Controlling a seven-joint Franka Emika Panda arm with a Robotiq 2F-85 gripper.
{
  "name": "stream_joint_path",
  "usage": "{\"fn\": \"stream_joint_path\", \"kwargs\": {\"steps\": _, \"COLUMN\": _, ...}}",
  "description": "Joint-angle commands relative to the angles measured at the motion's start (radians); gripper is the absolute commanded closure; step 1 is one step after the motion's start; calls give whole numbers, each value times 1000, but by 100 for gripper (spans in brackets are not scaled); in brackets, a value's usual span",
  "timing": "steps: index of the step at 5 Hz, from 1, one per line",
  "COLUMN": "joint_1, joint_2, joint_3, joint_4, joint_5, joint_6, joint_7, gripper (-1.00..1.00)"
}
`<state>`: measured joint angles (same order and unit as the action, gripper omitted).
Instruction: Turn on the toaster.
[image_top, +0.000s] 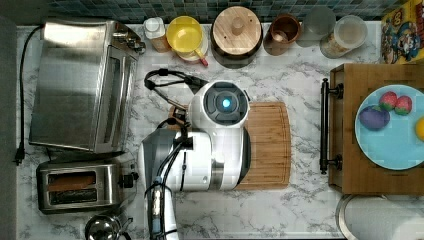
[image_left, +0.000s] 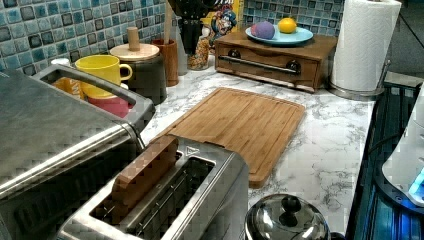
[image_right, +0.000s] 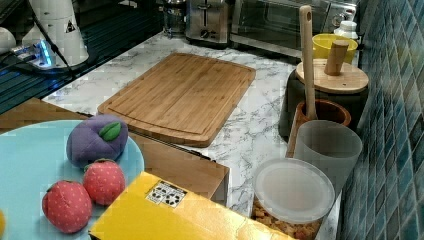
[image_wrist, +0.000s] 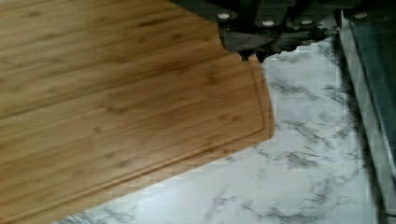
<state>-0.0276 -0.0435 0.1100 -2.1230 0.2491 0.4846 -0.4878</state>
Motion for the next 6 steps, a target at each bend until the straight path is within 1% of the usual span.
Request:
{"fn": "stream_joint_path", "kwargs": {"steps": 1, "joint_1": 94, "joint_2": -124, "joint_3": 110, "joint_4": -154, "joint_5": 87, "joint_6": 63, "joint_7": -207, "gripper": 100}}
{"fn": "stream_joint_path", "kwargs": {"steps": 2, "joint_1": 131, "joint_2": -176, "joint_3": 106, "joint_4": -218, "joint_5": 156, "joint_6": 96, "joint_7": -257, "gripper": 100}}
{"fn": "stream_joint_path", "kwargs": {"steps": 3, "joint_1": 139, "joint_2": -181, "joint_3": 125, "joint_4": -217, "joint_5": 167, "joint_6": 55, "joint_7": -286, "gripper": 100}}
{"fn": "stream_joint_path", "kwargs": {"steps": 5, "joint_1": 190, "joint_2": -191, "joint_3": 165, "joint_4": -256, "joint_5": 146, "joint_6": 48, "joint_7": -287, "gripper": 100}}
{"fn": "stream_joint_path", "kwargs": {"steps": 6, "joint_1": 200, "joint_2": -172, "joint_3": 192, "joint_4": -256, "joint_5": 140, "joint_6": 28, "joint_7": -258, "gripper": 100}}
